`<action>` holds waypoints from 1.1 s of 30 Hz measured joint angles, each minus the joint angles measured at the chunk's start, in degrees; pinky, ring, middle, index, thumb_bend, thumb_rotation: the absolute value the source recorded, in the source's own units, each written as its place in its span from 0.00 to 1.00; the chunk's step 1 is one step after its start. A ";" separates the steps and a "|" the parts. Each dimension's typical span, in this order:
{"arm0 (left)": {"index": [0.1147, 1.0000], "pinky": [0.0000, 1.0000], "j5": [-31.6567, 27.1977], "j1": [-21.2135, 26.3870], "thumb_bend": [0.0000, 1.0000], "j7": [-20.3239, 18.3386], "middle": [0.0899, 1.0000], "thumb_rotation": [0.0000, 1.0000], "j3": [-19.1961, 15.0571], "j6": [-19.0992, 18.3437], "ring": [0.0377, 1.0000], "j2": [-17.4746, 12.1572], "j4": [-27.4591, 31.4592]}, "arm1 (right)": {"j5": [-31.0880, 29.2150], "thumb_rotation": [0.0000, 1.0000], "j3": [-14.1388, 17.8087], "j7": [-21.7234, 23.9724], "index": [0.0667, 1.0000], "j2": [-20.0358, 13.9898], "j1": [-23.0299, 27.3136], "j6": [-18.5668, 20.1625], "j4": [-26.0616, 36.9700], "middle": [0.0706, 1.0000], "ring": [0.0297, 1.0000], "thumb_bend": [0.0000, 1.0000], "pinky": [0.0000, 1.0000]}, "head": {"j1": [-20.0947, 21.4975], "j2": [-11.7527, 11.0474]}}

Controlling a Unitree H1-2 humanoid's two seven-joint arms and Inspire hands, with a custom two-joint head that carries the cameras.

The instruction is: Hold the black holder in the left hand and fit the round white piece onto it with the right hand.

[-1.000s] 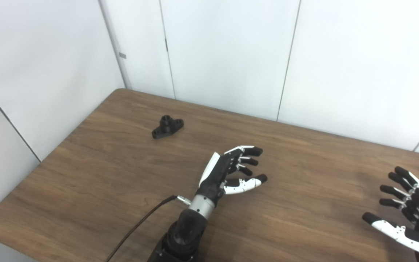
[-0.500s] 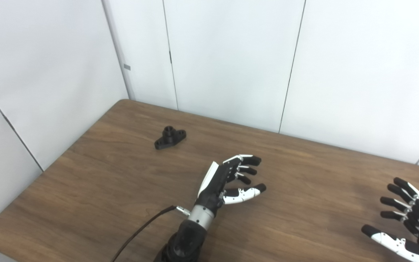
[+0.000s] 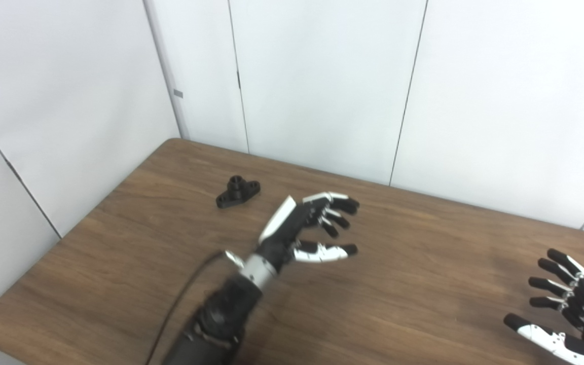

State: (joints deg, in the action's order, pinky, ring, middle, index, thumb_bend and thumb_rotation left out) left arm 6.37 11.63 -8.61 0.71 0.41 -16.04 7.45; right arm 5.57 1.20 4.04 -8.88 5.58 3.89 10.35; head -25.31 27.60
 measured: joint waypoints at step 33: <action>0.81 0.83 31.37 3.79 0.84 4.33 0.99 0.22 -6.94 -13.04 1.00 -16.34 0.69 | -0.78 0.00 0.61 0.56 0.85 -0.68 -0.22 3.42 3.55 0.84 0.73 0.61 0.62 | -0.26 0.44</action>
State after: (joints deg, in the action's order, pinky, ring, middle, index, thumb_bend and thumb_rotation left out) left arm 37.74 15.42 -4.27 -6.23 -12.63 -32.38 8.14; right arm 4.79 1.81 4.60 -9.55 5.36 7.31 13.90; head -25.58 28.04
